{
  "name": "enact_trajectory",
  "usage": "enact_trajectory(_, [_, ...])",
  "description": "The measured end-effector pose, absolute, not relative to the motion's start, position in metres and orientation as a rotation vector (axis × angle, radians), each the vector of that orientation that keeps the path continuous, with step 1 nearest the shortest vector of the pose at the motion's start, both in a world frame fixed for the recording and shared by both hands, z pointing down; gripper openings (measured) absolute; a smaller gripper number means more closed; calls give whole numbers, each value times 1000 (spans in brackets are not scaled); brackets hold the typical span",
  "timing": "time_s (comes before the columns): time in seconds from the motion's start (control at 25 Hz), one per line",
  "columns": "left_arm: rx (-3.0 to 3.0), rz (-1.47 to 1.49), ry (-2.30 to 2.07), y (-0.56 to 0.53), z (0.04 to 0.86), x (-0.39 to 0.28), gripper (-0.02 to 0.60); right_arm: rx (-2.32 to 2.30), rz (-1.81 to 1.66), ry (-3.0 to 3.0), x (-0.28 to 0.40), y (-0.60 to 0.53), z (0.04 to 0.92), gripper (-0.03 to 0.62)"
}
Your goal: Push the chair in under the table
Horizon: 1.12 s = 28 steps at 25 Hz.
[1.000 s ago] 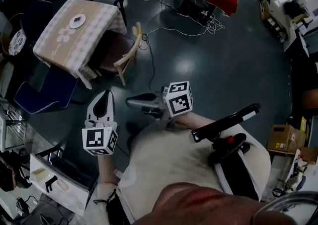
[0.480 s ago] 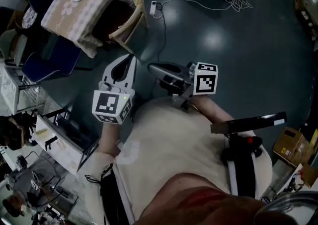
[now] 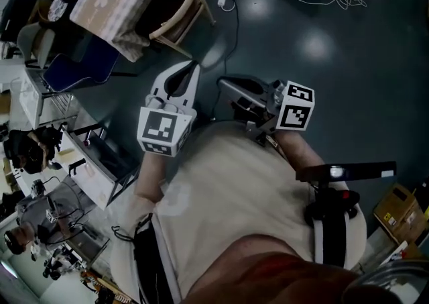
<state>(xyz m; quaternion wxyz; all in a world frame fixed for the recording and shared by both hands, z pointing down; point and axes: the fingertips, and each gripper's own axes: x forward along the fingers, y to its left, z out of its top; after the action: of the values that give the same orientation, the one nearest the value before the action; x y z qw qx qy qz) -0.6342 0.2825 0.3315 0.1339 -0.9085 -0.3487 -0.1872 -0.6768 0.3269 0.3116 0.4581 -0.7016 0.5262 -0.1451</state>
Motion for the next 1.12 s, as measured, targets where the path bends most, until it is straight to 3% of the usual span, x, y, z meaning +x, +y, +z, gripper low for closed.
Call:
enact_trajectory(0.68, [-2443, -518, -1246, 341, 354, -580, 9, -1834, -189, 995, -632, 403, 323, 12])
enact_trajectory(1.12, [-2592, -533, -1359, 284, 354, -459, 9, -1870, -345, 892, -531, 337, 331, 11])
